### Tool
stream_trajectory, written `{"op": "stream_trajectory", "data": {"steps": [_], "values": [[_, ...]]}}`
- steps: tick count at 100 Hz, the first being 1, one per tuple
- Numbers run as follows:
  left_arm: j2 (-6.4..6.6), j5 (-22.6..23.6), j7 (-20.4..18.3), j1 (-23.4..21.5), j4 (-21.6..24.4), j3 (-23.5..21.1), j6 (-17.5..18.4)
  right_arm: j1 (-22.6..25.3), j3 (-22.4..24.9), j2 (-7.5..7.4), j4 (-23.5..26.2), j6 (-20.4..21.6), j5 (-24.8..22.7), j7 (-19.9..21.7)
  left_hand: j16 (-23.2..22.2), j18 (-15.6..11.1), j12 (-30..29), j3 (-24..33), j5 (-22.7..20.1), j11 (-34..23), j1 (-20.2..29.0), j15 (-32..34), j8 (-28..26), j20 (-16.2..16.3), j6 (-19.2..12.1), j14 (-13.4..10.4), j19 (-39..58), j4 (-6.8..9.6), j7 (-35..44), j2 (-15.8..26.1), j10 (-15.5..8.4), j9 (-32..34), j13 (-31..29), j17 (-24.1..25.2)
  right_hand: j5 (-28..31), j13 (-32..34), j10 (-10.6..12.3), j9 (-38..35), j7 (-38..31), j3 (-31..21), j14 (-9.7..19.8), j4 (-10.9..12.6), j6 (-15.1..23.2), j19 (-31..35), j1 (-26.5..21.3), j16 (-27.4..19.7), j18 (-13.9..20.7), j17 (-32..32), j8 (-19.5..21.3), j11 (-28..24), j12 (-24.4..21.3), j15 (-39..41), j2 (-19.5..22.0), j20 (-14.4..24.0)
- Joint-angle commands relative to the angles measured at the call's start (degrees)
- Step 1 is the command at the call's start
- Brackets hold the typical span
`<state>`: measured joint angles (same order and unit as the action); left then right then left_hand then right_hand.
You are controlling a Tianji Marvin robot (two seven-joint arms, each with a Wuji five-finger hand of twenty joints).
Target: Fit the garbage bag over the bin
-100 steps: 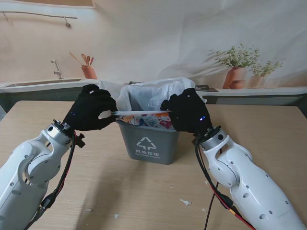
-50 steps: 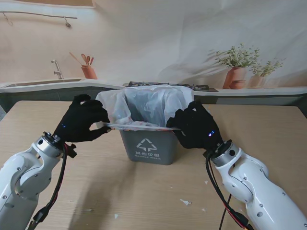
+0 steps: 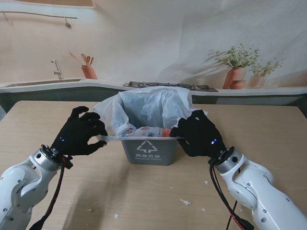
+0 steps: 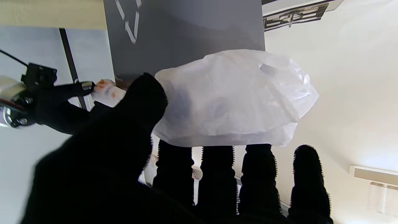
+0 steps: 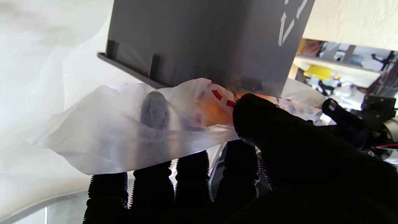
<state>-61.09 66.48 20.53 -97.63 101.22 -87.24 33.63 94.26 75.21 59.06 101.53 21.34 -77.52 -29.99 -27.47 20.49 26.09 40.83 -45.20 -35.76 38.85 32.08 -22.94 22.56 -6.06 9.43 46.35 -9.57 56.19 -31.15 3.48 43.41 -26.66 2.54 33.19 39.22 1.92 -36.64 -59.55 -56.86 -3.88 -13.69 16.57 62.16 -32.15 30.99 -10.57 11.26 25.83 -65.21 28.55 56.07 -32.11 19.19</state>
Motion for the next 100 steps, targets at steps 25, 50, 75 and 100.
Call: {"op": "stream_trajectory", "data": {"steps": [25,50,75,100], "values": [[1.00,2.4,-0.3,-0.3,-3.6,1.2,-1.3,0.2,0.4,0.13,-3.4,1.3,1.7,2.7,-1.6,1.6,1.3,2.8,-1.2,-0.8,0.0,0.6,1.1,0.4,-2.1,1.5,-0.3,-2.15,4.8,-2.8,0.1,-0.9,-0.3,1.1,1.7,0.3,0.7,1.2,-5.4,-1.2,0.7,0.8,0.9,1.3,-0.6,0.6,0.5,-0.4,3.2,-1.3,0.9,1.1,-0.1,0.9],[1.29,2.5,-1.8,1.5,-5.8,2.6,-2.5,-0.3,0.7,0.34,-5.3,2.8,4.0,5.2,-1.8,1.6,1.2,3.2,-1.5,-0.8,0.0,0.6,1.8,0.4,-1.9,1.7,-0.4,-2.25,5.0,-2.9,0.4,-1.2,0.0,1.3,1.4,0.3,0.5,0.6,-4.3,-1.8,0.5,0.6,0.2,1.2,-0.3,0.4,0.5,-0.3,2.2,0.7,-0.6,0.5,-0.4,0.9],[1.29,2.1,-2.1,2.4,-6.7,3.8,-3.8,-0.6,1.6,0.56,-7.5,6.3,7.1,7.9,-2.0,1.6,1.2,3.3,-1.4,-1.0,0.0,1.0,2.1,0.5,-1.6,1.8,-0.1,-2.32,5.2,-2.7,0.4,-1.3,0.0,1.5,-1.4,-0.9,0.5,2.8,-2.7,0.9,-0.1,0.6,-3.1,-1.8,4.0,-1.2,-0.6,-1.5,-1.9,3.6,-0.8,-3.3,-0.7,-0.6],[1.22,1.7,-2.7,2.4,-6.4,3.8,-4.4,-0.3,2.8,0.49,-8.2,8.6,8.1,10.1,-2.0,1.7,1.2,3.2,-1.2,-0.9,0.0,1.0,2.1,0.5,-1.5,1.8,0.0,-2.30,5.3,-2.6,0.5,-1.4,0.1,1.5,-8.9,-9.9,-2.3,13.8,12.4,11.7,-1.7,8.7,-9.2,-7.4,20.7,-3.5,-1.5,-6.3,6.4,10.1,-2.5,-10.2,7.3,-3.9]]}}
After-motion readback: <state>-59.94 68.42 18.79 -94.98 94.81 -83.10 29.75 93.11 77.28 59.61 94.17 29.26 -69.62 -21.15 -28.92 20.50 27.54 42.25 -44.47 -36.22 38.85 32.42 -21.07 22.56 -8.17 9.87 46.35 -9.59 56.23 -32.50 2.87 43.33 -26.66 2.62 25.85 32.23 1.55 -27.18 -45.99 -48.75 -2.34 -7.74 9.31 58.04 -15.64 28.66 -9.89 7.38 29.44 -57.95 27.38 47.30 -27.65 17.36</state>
